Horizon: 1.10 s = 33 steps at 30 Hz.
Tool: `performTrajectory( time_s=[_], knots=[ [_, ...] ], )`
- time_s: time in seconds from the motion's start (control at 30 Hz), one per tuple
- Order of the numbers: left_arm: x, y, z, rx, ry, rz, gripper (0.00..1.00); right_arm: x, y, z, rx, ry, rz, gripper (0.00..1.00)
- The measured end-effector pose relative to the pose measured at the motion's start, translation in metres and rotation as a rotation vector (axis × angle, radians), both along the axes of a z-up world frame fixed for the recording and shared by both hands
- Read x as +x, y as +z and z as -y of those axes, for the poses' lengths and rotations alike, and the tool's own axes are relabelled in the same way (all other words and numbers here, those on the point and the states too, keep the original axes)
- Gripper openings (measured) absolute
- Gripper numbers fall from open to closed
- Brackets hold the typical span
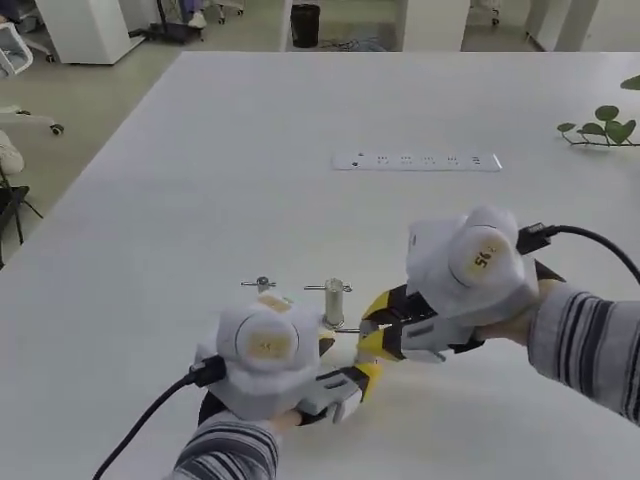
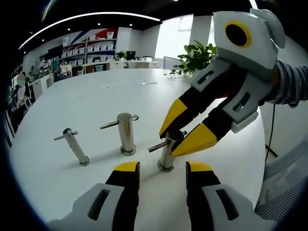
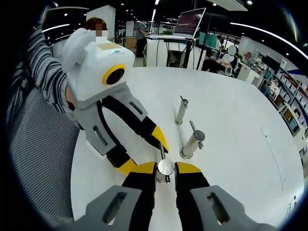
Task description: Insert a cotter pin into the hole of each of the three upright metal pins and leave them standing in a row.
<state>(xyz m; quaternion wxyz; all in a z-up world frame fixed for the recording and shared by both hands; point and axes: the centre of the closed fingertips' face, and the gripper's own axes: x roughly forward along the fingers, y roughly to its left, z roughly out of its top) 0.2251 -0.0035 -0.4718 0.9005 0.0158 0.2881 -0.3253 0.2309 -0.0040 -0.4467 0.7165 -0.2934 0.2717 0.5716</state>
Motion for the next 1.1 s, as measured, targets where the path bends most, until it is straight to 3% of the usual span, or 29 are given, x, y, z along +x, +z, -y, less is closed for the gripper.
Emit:
performTrajectory(
  time_s=[0.27, 0.5, 0.8, 1.1],
  knots=[
    [-0.005, 0.009, -0.006, -0.011, 0.005, 0.006, 0.40, 0.001, 0.000, 0.000, 0.045, -0.040, -0.080, 0.08],
    [-0.006, 0.015, -0.018, -0.026, 0.031, 0.004, 0.45, 0.006, 0.001, 0.003, 0.023, -0.038, -0.052, 0.08],
    [-0.012, 0.028, -0.034, -0.030, 0.052, 0.022, 0.53, 0.026, 0.005, 0.016, -0.004, -0.047, -0.042, 0.08],
    [-0.008, 0.041, -0.058, -0.040, 0.105, 0.046, 0.61, 0.038, 0.006, 0.029, -0.034, -0.049, -0.043, 0.08]
  ],
)
